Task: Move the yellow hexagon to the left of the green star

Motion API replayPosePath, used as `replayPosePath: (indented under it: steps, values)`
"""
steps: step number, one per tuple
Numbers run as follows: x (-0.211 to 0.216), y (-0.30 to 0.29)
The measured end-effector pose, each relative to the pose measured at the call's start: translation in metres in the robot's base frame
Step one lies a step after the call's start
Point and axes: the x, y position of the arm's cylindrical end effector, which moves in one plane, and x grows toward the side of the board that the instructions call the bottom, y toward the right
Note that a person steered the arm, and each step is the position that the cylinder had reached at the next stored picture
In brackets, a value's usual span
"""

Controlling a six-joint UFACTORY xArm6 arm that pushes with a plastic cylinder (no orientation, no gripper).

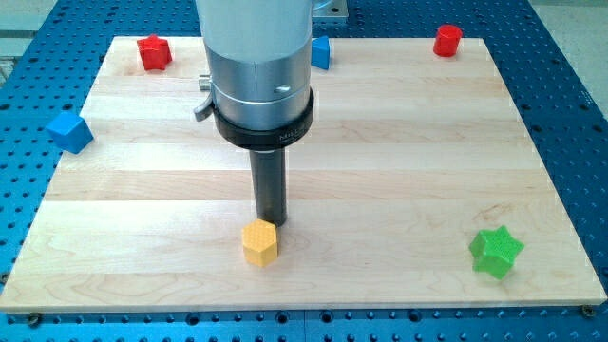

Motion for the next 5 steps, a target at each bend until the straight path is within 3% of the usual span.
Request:
replayPosePath:
  steps: [1, 2, 5]
  values:
    - [0.013, -0.016]
    - [0.037, 0.010]
    - [0.029, 0.003]
